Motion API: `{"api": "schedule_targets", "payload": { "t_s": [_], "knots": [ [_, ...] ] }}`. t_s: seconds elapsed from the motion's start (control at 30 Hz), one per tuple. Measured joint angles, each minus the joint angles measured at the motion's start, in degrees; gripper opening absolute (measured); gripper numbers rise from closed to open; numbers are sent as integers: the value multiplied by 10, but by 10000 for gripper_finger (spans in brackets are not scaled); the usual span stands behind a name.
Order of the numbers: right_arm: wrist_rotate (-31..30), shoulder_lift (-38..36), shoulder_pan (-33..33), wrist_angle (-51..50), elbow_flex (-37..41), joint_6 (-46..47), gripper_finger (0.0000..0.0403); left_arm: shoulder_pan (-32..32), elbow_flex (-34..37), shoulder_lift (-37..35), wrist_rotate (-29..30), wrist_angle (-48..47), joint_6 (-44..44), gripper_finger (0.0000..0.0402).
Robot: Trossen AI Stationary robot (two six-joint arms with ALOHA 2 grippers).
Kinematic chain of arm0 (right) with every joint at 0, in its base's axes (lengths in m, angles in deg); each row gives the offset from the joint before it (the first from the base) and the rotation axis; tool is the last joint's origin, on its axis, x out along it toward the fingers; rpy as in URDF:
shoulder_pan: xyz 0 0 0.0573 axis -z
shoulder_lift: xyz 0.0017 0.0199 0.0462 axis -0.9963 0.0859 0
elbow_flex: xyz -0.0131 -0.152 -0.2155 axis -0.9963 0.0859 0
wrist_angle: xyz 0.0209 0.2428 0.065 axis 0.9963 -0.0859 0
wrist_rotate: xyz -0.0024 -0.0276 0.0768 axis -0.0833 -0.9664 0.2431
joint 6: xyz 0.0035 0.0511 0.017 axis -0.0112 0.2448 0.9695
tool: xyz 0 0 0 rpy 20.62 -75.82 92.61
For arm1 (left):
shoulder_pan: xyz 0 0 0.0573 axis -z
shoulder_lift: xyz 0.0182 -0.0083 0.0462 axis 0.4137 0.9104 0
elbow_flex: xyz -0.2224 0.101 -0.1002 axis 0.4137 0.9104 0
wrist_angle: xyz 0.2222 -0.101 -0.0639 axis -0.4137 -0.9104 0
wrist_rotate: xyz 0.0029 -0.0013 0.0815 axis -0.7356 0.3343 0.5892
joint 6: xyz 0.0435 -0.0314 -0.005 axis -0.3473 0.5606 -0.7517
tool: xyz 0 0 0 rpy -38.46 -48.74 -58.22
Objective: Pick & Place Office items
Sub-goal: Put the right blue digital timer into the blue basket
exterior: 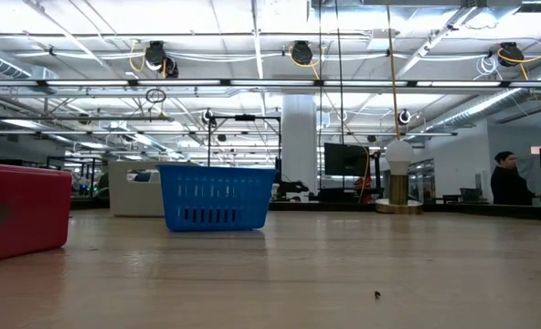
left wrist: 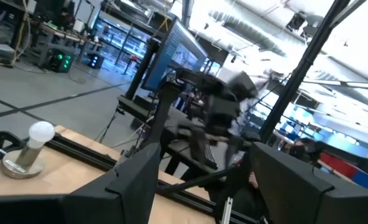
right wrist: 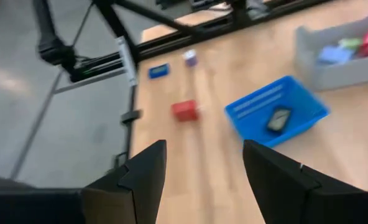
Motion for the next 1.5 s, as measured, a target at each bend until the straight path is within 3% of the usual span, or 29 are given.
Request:
{"api": "schedule_targets", "payload": {
  "t_s": [0.23,0.43,0.63,0.97,1.27,1.5],
  "knots": [
    [-78,20,-151,16,0,112,203,22,0,-4,34,14,2,255],
    [-123,80,-264,113,-1,182,187,45,0,-4,55,52,3,255],
    [-121,178,-293,114,-65,229,156,75,0,-4,58,75,4,255],
    [-122,308,-284,47,-221,328,156,126,0,-5,54,65,4,255],
    [3,377,-237,14,-233,527,156,155,0,-5,7,7,13,255],
    [125,389,-195,-99,-231,628,155,165,0,-5,-4,-11,4,255]
  ]
}}
